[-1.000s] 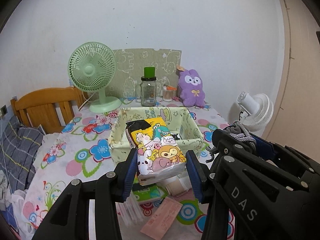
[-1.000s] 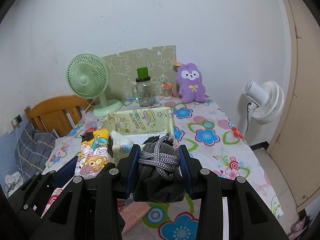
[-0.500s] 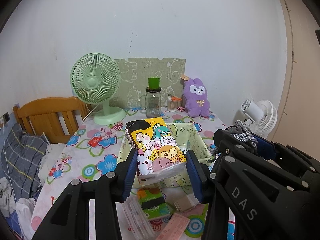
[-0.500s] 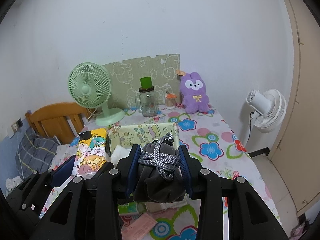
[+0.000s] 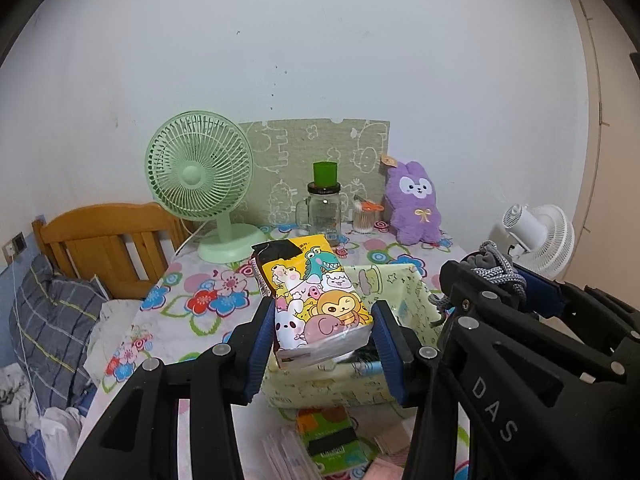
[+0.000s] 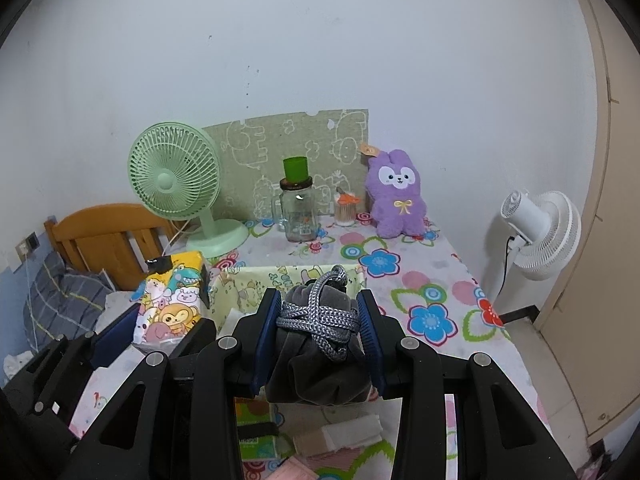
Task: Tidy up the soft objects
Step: 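Carry the tissue pack over the fabric box with the left tool while the right tool carries the loofah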
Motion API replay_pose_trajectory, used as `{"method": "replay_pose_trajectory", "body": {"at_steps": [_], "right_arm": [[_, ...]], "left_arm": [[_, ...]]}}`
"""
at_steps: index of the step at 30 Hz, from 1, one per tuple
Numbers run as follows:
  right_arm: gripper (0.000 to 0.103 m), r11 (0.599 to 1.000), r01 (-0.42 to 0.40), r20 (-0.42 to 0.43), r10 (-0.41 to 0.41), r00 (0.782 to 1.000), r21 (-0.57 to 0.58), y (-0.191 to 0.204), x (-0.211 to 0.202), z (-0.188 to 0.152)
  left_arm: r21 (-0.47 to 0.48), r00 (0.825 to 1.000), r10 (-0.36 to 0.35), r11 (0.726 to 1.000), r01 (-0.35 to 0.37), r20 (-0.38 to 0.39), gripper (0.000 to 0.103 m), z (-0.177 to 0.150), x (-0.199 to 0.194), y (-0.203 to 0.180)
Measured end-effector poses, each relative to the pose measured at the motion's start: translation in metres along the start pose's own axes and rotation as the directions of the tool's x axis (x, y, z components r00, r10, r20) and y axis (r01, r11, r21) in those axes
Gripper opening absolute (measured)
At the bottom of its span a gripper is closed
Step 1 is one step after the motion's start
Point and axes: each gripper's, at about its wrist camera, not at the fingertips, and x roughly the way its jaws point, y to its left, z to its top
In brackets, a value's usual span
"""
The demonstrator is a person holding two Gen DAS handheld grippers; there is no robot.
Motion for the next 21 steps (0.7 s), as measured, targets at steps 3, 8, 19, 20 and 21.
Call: {"method": "replay_pose_trajectory", "body": {"at_steps": [3,8,19,20,21], "right_arm": [[0.042,1.000,-0.012,0.005,0.012,1.000,0.006,0.000,0.007,0.003],[0.042,1.000,-0.028,-0.011,0.028,1.000,0.004,0.002,0.026,0.010],[0.042,0.999,-0.050,-0.046,0.051,0.998,0.019,-0.001,0.078,0.020],[0.042,0.998,-0.056,-0.053,0.058,0.997,0.025,-0.002,0.083,0.019],[0.042,0.998,-0.058,-0.059,0.060,0.996,0.027,-0.002,0.087,0.018]], "left_arm": [[0.002,1.000,-0.002,1.000,0.002,0.004,0.049,0.003,0.007,0.001],[-0.006,1.000,-0.006,1.000,0.006,-0.013,0.049,0.008,0.024,0.004],[-0.007,0.999,-0.015,1.000,0.015,-0.052,0.050,0.015,0.072,0.006],[-0.008,0.998,-0.016,1.000,0.015,-0.058,0.050,0.015,0.076,0.006],[-0.009,0.997,-0.013,1.000,0.013,-0.070,0.050,0.013,0.082,0.006]]}}
